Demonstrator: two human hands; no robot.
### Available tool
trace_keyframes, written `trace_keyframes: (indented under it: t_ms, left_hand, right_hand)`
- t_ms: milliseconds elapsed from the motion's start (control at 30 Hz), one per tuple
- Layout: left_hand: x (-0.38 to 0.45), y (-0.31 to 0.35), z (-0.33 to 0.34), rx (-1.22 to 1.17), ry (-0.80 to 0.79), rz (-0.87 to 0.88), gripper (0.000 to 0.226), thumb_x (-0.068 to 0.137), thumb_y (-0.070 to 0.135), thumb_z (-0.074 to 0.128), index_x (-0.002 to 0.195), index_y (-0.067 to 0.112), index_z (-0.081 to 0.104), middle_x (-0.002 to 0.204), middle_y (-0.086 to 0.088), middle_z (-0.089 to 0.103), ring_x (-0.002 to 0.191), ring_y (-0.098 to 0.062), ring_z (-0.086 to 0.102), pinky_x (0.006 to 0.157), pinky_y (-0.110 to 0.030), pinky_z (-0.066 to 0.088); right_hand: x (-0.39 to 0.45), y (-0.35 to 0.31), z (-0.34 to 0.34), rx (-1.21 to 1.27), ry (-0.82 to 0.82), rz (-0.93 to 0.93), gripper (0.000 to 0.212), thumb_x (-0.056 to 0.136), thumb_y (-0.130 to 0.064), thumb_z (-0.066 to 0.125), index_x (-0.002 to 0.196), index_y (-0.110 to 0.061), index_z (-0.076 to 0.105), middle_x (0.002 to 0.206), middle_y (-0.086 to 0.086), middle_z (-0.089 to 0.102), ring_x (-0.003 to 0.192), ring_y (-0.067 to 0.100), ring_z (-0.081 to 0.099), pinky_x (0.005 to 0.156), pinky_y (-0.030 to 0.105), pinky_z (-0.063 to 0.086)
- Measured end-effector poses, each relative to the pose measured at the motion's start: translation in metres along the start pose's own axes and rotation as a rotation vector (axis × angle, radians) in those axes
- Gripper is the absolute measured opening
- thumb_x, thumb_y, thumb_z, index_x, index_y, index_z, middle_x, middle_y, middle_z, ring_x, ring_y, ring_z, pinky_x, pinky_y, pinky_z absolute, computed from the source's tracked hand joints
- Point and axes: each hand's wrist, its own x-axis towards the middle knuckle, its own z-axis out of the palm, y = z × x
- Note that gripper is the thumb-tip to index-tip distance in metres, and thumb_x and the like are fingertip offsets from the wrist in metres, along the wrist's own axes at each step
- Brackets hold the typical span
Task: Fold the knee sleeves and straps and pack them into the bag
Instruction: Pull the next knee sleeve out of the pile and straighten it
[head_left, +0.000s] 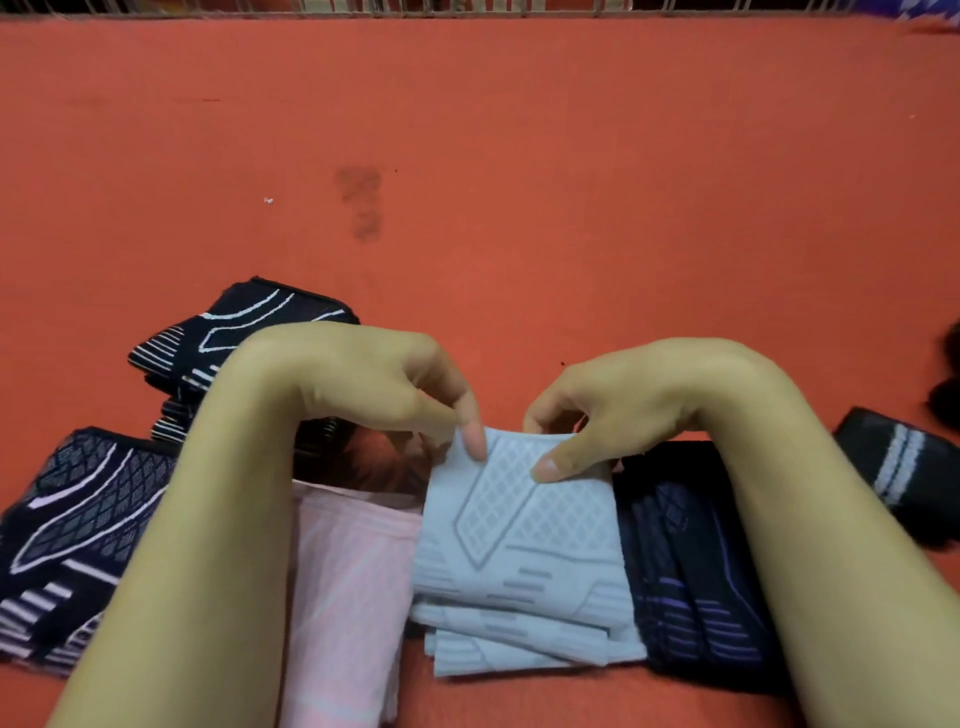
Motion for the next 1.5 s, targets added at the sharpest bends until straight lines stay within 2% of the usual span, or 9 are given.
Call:
trace_keyframes:
  t_ms: [133, 233, 400, 567, 767, 900, 1133, 1367, 1500]
  left_hand:
    - [0.001, 0.008, 0.0, 0.139, 0.004, -0.045, 0.027, 0.09, 0.039, 0.08, 0.114, 0.03, 0.073, 0.109, 0.007, 0.078, 0.107, -0.019, 0.073, 0.104, -0.044, 0.054]
    - [0.002, 0.012, 0.0, 0.238, -0.03, -0.077, 0.019, 0.088, 0.044, 0.08, 0.104, 0.035, 0.078, 0.099, 0.009, 0.079, 0.097, -0.015, 0.074, 0.101, -0.039, 0.054]
    - [0.002, 0.014, 0.001, 0.249, -0.019, -0.126, 0.018, 0.08, 0.052, 0.083, 0.09, 0.037, 0.082, 0.09, 0.011, 0.079, 0.085, -0.006, 0.071, 0.086, -0.024, 0.05]
    - [0.009, 0.008, 0.002, 0.2, -0.069, -0.16, 0.023, 0.079, 0.048, 0.086, 0.092, 0.028, 0.082, 0.089, 0.004, 0.08, 0.08, -0.008, 0.071, 0.081, -0.022, 0.05]
    - [0.012, 0.005, 0.002, 0.192, -0.085, -0.171, 0.023, 0.079, 0.046, 0.087, 0.091, 0.027, 0.081, 0.09, 0.003, 0.08, 0.084, -0.015, 0.074, 0.087, -0.027, 0.056]
    - [0.013, 0.005, 0.004, 0.192, -0.086, -0.172, 0.027, 0.079, 0.045, 0.087, 0.097, 0.026, 0.08, 0.096, 0.0, 0.079, 0.081, -0.005, 0.071, 0.079, -0.02, 0.051]
    - [0.001, -0.002, -0.004, 0.227, -0.095, -0.225, 0.056, 0.058, 0.073, 0.085, 0.1, 0.036, 0.079, 0.101, 0.007, 0.08, 0.096, -0.008, 0.075, 0.099, -0.034, 0.056]
    - [0.01, -0.002, 0.002, 0.187, -0.113, -0.227, 0.055, 0.06, 0.068, 0.091, 0.101, 0.034, 0.08, 0.102, 0.002, 0.08, 0.1, -0.016, 0.076, 0.101, -0.041, 0.057]
    - [0.02, -0.001, 0.006, 0.267, -0.129, -0.252, 0.045, 0.064, 0.065, 0.09, 0.099, 0.038, 0.08, 0.096, 0.013, 0.079, 0.094, -0.007, 0.073, 0.096, -0.03, 0.057]
  right_hand:
    - [-0.001, -0.006, -0.001, -0.026, 0.024, 0.094, 0.028, 0.087, -0.063, 0.07, 0.107, -0.043, 0.067, 0.087, -0.019, 0.071, 0.071, 0.011, 0.07, 0.068, 0.027, 0.05]
    - [-0.004, -0.01, -0.001, -0.067, 0.005, 0.104, 0.029, 0.089, -0.066, 0.065, 0.11, -0.047, 0.072, 0.075, -0.021, 0.071, 0.064, 0.003, 0.063, 0.067, 0.023, 0.048]
    - [-0.007, -0.01, -0.002, -0.024, 0.022, 0.085, 0.022, 0.087, -0.064, 0.069, 0.096, -0.045, 0.073, 0.079, -0.024, 0.072, 0.07, 0.009, 0.069, 0.065, 0.022, 0.047]
    - [-0.002, -0.017, 0.002, -0.108, 0.026, 0.139, 0.033, 0.083, -0.068, 0.071, 0.104, -0.044, 0.067, 0.091, -0.019, 0.073, 0.07, 0.007, 0.069, 0.068, 0.026, 0.051]
    - [-0.001, -0.018, 0.003, -0.114, -0.026, 0.143, 0.047, 0.078, -0.075, 0.071, 0.115, -0.046, 0.066, 0.108, -0.022, 0.072, 0.097, 0.01, 0.072, 0.094, 0.036, 0.057]
    - [0.0, -0.02, 0.004, -0.129, -0.062, 0.165, 0.054, 0.074, -0.076, 0.074, 0.116, -0.043, 0.066, 0.101, -0.02, 0.072, 0.094, 0.006, 0.069, 0.085, 0.029, 0.055]
    - [0.007, -0.017, 0.008, -0.116, -0.107, 0.152, 0.053, 0.072, -0.075, 0.076, 0.109, -0.037, 0.074, 0.092, -0.019, 0.076, 0.087, 0.004, 0.072, 0.081, 0.027, 0.057]
    - [0.009, -0.018, 0.008, -0.085, -0.108, 0.121, 0.043, 0.074, -0.072, 0.077, 0.103, -0.04, 0.073, 0.094, -0.019, 0.076, 0.09, 0.006, 0.072, 0.086, 0.03, 0.057]
    - [0.011, -0.017, 0.008, -0.095, -0.101, 0.128, 0.039, 0.073, -0.073, 0.077, 0.095, -0.041, 0.07, 0.094, -0.018, 0.076, 0.091, 0.009, 0.072, 0.088, 0.032, 0.057]
